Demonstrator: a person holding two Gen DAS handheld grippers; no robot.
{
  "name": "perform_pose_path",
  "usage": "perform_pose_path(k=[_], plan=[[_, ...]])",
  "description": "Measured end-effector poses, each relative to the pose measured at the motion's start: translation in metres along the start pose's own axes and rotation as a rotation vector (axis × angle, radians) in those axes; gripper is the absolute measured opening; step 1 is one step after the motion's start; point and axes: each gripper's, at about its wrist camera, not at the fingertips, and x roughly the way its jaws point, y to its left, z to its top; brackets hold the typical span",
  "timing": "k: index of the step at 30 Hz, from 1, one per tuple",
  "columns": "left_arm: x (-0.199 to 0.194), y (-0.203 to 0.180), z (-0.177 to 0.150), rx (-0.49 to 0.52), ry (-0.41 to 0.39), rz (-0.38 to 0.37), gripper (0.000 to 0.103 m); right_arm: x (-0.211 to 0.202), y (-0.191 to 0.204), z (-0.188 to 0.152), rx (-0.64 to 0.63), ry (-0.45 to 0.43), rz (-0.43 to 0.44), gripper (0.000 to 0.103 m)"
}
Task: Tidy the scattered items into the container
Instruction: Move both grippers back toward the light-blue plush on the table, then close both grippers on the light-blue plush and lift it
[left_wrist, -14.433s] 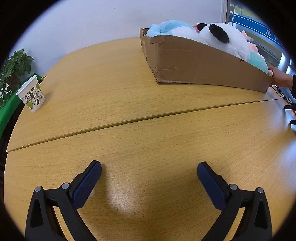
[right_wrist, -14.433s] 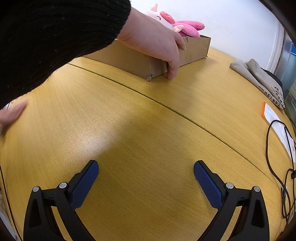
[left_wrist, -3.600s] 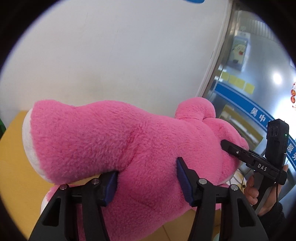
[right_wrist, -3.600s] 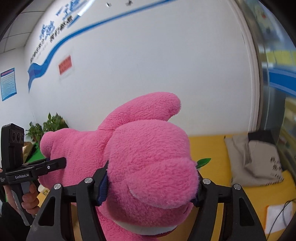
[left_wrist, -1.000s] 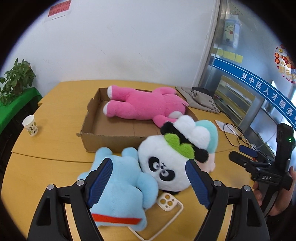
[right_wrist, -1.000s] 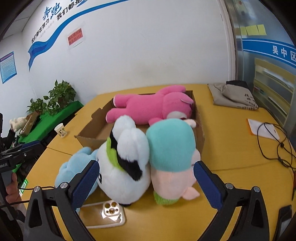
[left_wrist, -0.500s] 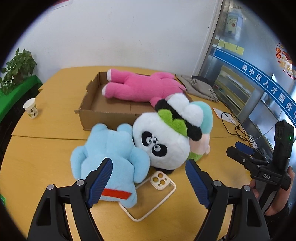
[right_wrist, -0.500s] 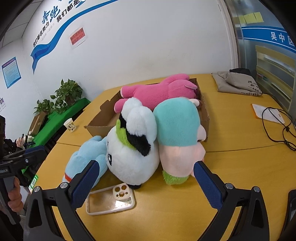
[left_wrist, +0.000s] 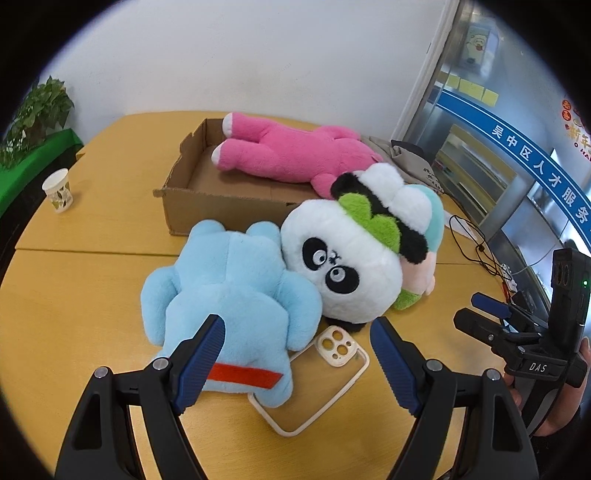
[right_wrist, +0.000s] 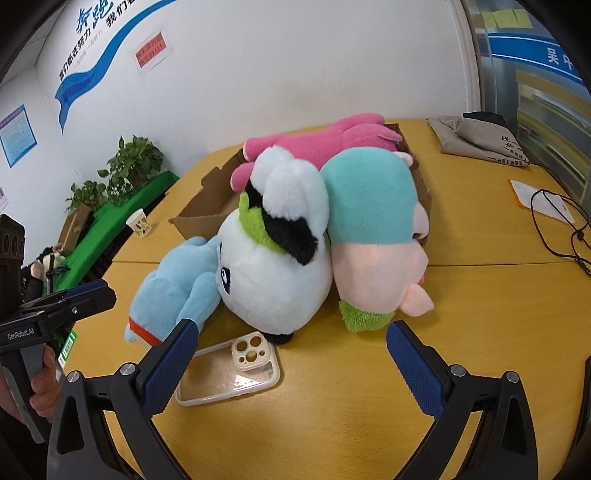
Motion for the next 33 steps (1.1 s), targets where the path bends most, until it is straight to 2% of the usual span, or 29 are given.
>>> perform_pose_path(k=[6,11,18,27,33], plan=[[0.009,0.017,-0.007,-0.012,0.018,-0.01,0.081,0.017,0.012,-0.005,-0.013,0.049,-0.031,0.103],[0.016,0.042,-0.004,-0.054,0.021,-0.035,0.081,0.029,0.025,-0.006,-0.024,0.08,-0.016,0.103],[0.027,0.075,-0.002,-0.114,0.049,-0.073,0.081,0.05,0.049,-0.005,-0.005,0.137,0.099,0.103],[0.05,0.095,0.005,-0.128,0.095,-0.132,0.081,0.089,0.09,-0.009,-0.009,0.228,0.261,0.103],[0.075,0.105,0.017,-0.112,0.127,-0.165,0.081,0.12,0.108,-0.016,0.008,0.299,0.328,0.103]])
